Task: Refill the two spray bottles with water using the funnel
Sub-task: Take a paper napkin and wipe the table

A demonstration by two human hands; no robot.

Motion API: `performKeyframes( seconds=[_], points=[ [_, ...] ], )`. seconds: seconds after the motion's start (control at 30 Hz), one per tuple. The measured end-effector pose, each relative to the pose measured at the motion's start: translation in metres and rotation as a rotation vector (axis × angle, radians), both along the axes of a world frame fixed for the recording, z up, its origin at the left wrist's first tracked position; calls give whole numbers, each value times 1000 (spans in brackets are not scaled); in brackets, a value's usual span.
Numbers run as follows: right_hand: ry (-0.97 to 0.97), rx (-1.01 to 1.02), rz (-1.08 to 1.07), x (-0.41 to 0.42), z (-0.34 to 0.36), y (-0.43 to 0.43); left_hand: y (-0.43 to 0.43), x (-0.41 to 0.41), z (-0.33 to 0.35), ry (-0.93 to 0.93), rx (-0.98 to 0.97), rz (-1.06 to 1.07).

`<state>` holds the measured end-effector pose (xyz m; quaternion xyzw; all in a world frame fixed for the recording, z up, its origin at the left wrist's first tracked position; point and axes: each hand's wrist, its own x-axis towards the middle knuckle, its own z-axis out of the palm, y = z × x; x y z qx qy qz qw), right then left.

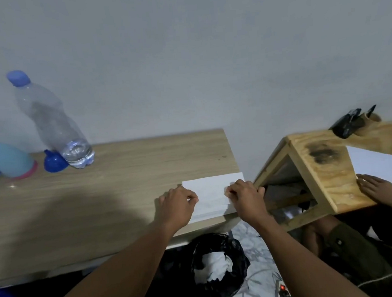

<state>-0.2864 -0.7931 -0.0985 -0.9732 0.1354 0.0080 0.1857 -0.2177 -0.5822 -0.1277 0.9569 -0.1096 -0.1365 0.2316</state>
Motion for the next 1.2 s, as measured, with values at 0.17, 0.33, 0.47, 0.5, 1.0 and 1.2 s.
performKeyframes(
  seconds=[0.17, 0.33, 0.47, 0.5, 1.0, 1.2],
  points=[
    [-4, 16, 54, 7, 7, -9, -1, 3, 11, -16, -39, -18],
    [-43, 120, 53, 10, 13, -12, -9, 0, 35, -94, -104, -53],
    [-73, 172, 107, -1, 14, -11, -10, -1, 43, -106, -153, -52],
    [-39, 143, 146, -3, 14, -9, -10, -2, 44, -112, -176, -50],
    [-119, 67, 118, -1, 7, -11, -7, 1, 22, -112, -302, -171],
    [-209, 435, -113, -1, 12, -26, -10, 9, 34, -173, -392, -5]
  ],
)
